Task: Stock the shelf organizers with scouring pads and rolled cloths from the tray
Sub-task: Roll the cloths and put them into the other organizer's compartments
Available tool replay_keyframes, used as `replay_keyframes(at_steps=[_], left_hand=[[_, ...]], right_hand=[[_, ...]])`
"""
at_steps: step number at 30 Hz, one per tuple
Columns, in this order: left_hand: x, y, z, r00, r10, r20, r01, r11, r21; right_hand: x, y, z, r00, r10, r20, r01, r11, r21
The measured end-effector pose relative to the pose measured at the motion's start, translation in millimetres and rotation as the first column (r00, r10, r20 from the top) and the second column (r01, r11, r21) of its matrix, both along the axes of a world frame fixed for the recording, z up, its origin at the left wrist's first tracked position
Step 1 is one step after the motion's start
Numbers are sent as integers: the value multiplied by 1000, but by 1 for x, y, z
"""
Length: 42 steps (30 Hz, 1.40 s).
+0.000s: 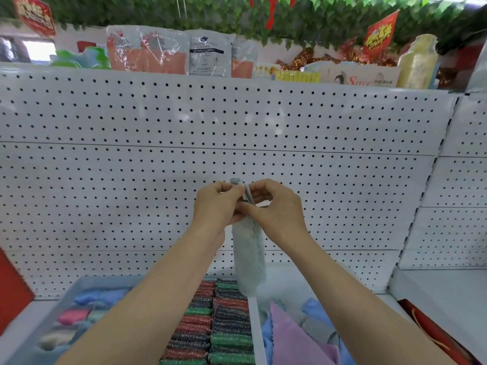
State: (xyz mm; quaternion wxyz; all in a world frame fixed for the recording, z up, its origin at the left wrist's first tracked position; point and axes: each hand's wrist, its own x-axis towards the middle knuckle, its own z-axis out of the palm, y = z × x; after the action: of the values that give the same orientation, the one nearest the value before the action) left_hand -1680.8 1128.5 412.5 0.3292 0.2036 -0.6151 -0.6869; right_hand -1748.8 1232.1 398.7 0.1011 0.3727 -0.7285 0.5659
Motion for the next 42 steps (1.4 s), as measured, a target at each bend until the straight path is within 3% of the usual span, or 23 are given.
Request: replay_keyframes(at_steps=[4,6,8,11,15,18,20,24,29,31,33,35,42], left_hand=[[8,-1,1,999,-39,-36,37,998,-56],[11,-13,-3,999,3,-33,-9,984,-175],[14,-26,-4,995,-87,54,98,965,-245],[15,-33,1,942,-322,90,334,926,-179],[11,-26,11,938,-344,48,348,932,-106],[10,-22,15,940,-339,45,341,939,-51],[10,-21,18,939,-339,54,340,941,-9],[10,-23,23,953,-301,32,298,952,76],[12,-34,23,965,-262,17,258,958,124],[12,-35,19,962,-270,38,264,957,121],[11,-35,15,957,-285,58,276,953,123],[9,-35,11,953,-296,68,286,950,128],[16,-59,4,963,-253,97,245,966,86]], right_hand=[[-6,2,3,999,-22,32,25,995,-97],[-9,8,8,986,60,154,-36,987,-157],[-12,14,13,952,207,226,-160,965,-209],[-14,20,16,911,342,229,-291,929,-230],[-18,22,11,920,326,217,-274,932,-239],[-20,25,-8,914,311,260,-307,950,-57],[-13,24,-28,873,355,336,-400,914,74],[-1,19,-89,792,305,528,-437,888,142],[-7,43,-135,802,261,538,-537,710,456],[-11,46,-117,800,279,531,-513,778,364],[-13,41,-92,767,373,522,-494,862,109],[-11,29,-73,700,489,520,-538,841,-67],[3,15,-56,630,498,596,-588,807,-53]])
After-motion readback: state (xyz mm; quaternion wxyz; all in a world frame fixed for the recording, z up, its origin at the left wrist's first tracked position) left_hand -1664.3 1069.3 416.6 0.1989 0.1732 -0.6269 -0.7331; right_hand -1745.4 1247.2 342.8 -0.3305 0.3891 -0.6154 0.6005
